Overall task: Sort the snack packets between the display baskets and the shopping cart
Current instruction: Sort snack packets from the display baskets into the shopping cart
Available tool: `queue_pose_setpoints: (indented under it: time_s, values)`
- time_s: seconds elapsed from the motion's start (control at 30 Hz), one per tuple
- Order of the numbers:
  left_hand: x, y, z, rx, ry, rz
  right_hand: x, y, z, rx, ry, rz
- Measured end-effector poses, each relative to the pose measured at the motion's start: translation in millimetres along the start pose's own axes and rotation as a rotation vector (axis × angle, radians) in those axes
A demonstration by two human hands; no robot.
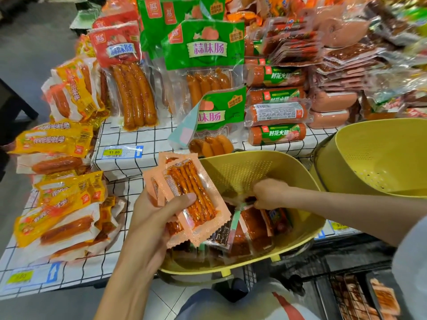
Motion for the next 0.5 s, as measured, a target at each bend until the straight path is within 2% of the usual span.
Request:
queue_pose_setpoints:
  time_s: [0.17,0.27,0.3,0.33,0.4,0.47,0.5]
  values:
    - [2,-12,4,-0.012,0.009,0.013,31,-66,16,-0.273,0.036,0.39]
    - [2,-11,2,-0.044,-0.021,-0.027,70,-114,10,-0.633,-0.124,0.7]
    - [3,-8,1,-0.058,-0.037,-0.051,89,-132,4,-0.721,-0.214,0.859]
    - [3,-5,-1,-0.07,-0.051,-0.074,111,-149,-6,-0.726,-0.331,1.028]
    - [4,-1,-5,-0.07,-0.082,-0.104,150,-162,-33,-0.582,-0.583,1.295]
    - [4,2,-10,-0.033,-0.119,-0.134,169,-145,-64,-0.455,-0.79,1.4]
    - [4,4,-12,-0.009,-0.135,-0.143,170,-132,-78,-0.423,-0.853,1.394]
Point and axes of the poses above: each hand's wrist, its own x-axis away from the middle knuckle, its own y-axis out of the palm, z = x × y, the point moved 9 cm from there along -x, towards the middle knuckle, and after that the axes turned 10 degrees about z, right-handed, at the moved point
